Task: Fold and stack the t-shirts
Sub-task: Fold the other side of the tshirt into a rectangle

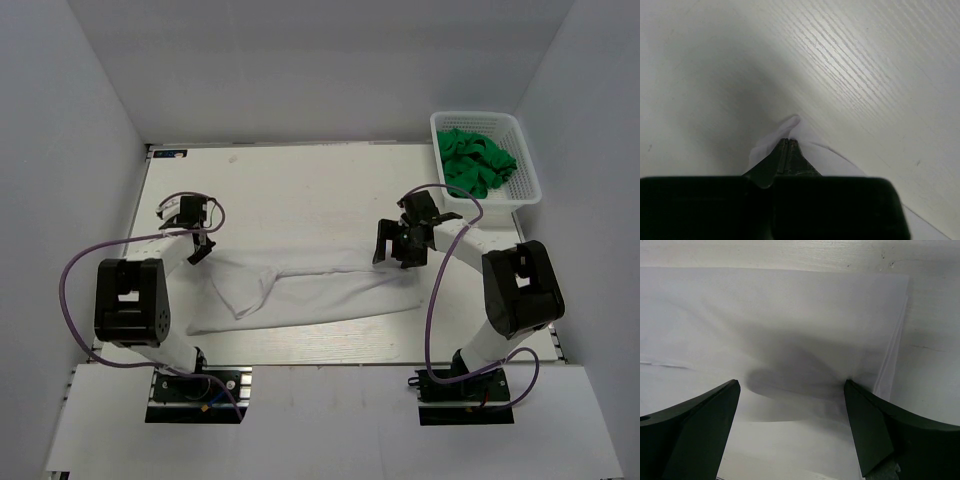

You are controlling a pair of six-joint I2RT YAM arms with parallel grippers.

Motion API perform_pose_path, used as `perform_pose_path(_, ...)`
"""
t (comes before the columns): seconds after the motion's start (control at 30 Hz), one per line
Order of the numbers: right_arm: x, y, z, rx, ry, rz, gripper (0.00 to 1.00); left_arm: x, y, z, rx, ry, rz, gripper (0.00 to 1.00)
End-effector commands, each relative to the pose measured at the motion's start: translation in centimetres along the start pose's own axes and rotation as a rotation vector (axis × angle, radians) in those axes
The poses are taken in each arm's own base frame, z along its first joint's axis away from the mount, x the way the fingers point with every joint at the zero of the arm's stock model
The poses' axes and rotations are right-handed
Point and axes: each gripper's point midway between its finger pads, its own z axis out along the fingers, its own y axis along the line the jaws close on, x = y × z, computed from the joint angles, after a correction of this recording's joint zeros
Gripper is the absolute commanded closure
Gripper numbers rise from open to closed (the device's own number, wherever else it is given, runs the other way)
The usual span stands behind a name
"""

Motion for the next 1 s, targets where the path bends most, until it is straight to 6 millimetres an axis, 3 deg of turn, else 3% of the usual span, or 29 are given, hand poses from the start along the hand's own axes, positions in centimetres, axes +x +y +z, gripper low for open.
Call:
perform_pose_path(0.0, -0.6, 0.2, 0.0, -0.015, -0.017, -0.01, 0.1, -1.7, -1.8, 0.1, 0.057, 0.003, 0.008, 0.94)
perform_pose_path(0.03, -0.7, 0.2, 0.0, -0.016, -0.018, -0.025, 0.1, -1.7, -1.8, 0.1, 0.057, 0.003, 0.009, 0.94)
perform_pose_path(0.07, -1.1, 0.8, -0.5, -0.037, -0.037, -0.042, 0.1, -2.3, -1.8, 0.0, 0.042, -0.014, -0.01, 0.84)
perform_pose_path(0.1, -1.7, 1.4, -0.9, -0.056, -0.058, -0.062, 0.1, -3.0, -1.7, -0.6, 0.024, -0.011, -0.016, 0.5)
perform_pose_path(0.17, -3.1, 2.0, -2.3, -0.072, -0.11, -0.115, 0.1, -3.8, -1.2, -1.5, -0.039, 0.002, -0.068, 0.0)
perform_pose_path(0.27, -5.3, 3.8, -5.0, -0.095, -0.194, -0.221, 0.1, -5.0, -0.2, -3.7, -0.134, 0.026, -0.126, 0.0)
perform_pose_path(0.3, -6.2, 5.3, -5.9, -0.114, -0.226, -0.281, 0.1, -5.2, 0.0, -4.6, -0.152, 0.043, -0.131, 0.0)
perform_pose_path(0.33, -6.1, 5.8, -6.6, -0.115, -0.226, -0.309, 0.1, -5.4, 0.2, -4.9, -0.166, 0.041, -0.14, 0.0)
perform_pose_path(0.4, -6.7, 8.8, -7.6, -0.151, -0.253, -0.396, 0.1, -5.7, -0.3, -6.6, -0.134, 0.037, -0.132, 0.0)
perform_pose_path(0.43, -6.4, 9.7, -7.2, -0.166, -0.237, -0.425, 0.1, -5.8, -0.5, -7.0, -0.116, 0.038, -0.138, 0.0)
perform_pose_path(0.5, -6.4, 14.0, -7.8, -0.2, -0.258, -0.514, 0.1, -5.1, -1.6, -7.9, -0.021, 0.07, -0.153, 0.0)
perform_pose_path(0.53, -5.0, 15.2, -5.7, -0.186, -0.202, -0.55, 0.1, -4.3, -2.6, -8.2, 0.053, 0.106, -0.148, 0.0)
perform_pose_path(0.6, -6.1, 18.4, -6.1, -0.203, -0.238, -0.583, 0.1, -2.0, -3.3, -7.9, 0.137, 0.146, -0.124, 0.0)
perform_pose_path(0.63, -3.7, 20.3, -3.7, -0.219, -0.168, -0.624, 0.1, -2.0, -5.0, -8.4, 0.248, 0.147, -0.136, 0.0)
perform_pose_path(0.7, -5.0, 23.1, -4.1, -0.22, -0.222, -0.631, 0.1, -0.4, -6.3, -8.4, 0.338, 0.201, -0.136, 0.0)
perform_pose_path(0.73, -3.5, 24.0, -2.2, -0.215, -0.179, -0.641, 0.1, 0.3, -7.6, -9.2, 0.425, 0.248, -0.122, 0.0)
perform_pose_path(0.77, -3.7, 25.5, -2.4, -0.193, -0.219, -0.659, 0.1, 0.4, -8.4, -9.1, 0.476, 0.246, -0.125, 0.0)
perform_pose_path(0.87, -1.4, 30.1, -2.0, -0.272, -0.219, -0.696, 0.1, 0.2, -8.5, -8.3, 0.459, 0.225, -0.14, 0.0)
perform_pose_path(0.9, -1.5, 31.4, -1.9, -0.29, -0.25, -0.677, 0.1, 0.7, -8.3, -7.3, 0.431, 0.24, -0.136, 0.0)
perform_pose_path(0.97, -0.7, 32.6, -0.8, -0.278, -0.278, -0.678, 0.1, 1.2, -8.6, -6.8, 0.425, 0.269, -0.131, 0.0)
